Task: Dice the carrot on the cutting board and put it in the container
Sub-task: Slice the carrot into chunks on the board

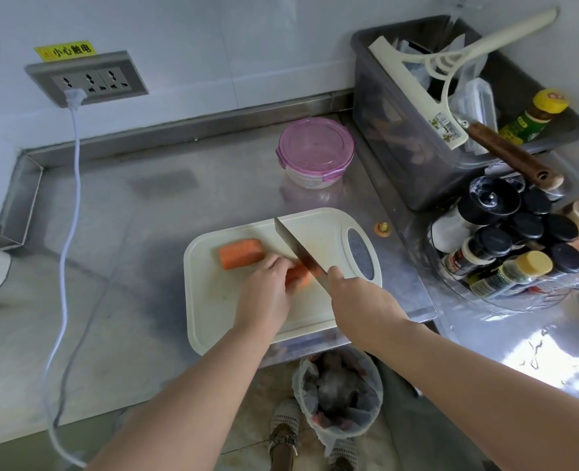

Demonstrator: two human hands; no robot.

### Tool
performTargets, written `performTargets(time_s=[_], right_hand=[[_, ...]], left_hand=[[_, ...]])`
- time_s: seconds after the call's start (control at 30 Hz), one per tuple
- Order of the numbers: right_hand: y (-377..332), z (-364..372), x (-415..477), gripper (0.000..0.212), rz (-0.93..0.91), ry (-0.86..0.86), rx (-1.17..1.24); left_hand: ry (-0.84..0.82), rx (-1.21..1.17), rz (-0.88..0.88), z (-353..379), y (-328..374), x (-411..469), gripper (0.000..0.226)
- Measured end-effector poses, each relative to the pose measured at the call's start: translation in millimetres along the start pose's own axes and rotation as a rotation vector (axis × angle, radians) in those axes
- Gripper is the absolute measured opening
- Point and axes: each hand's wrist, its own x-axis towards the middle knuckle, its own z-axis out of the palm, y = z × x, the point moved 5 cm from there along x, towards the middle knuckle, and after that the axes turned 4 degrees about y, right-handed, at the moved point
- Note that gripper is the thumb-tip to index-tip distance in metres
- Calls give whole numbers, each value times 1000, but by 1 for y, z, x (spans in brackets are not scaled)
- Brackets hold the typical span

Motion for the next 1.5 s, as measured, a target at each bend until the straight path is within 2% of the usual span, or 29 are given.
performTargets(time_s=[0.33, 0.5, 0.67, 0.83, 0.93, 1.0, 1.03, 1.13, 1.5], right_hand=[[3, 19, 28, 23, 21, -58, -13], [6, 29, 35, 38, 62, -27, 3], [12, 22, 39, 20, 72, -17, 93], [15, 9, 28, 21, 68, 75, 84], [14, 8, 18, 17, 61, 66, 47], [11, 9, 14, 24, 75, 84, 90], [11, 11, 12, 29, 75, 75, 80], [7, 8, 10, 19, 29, 55, 35], [2, 7, 11, 18, -28, 12, -6]], left_hand=[[-11, -48, 14, 0, -4, -1, 23], [-23, -39, 8, 0, -4, 1, 23], [-36, -37, 3, 0, -4, -1, 22], [-28, -27, 1, -2, -5, -5, 29], [-27, -23, -18, -4, -7, -7, 31], [-21, -27, -38, -3, -7, -6, 30], [-19, -28, -45, -4, -6, -6, 29], [-16, -27, -56, -3, -5, -5, 28], [-21, -25, -57, -1, -5, -4, 26]])
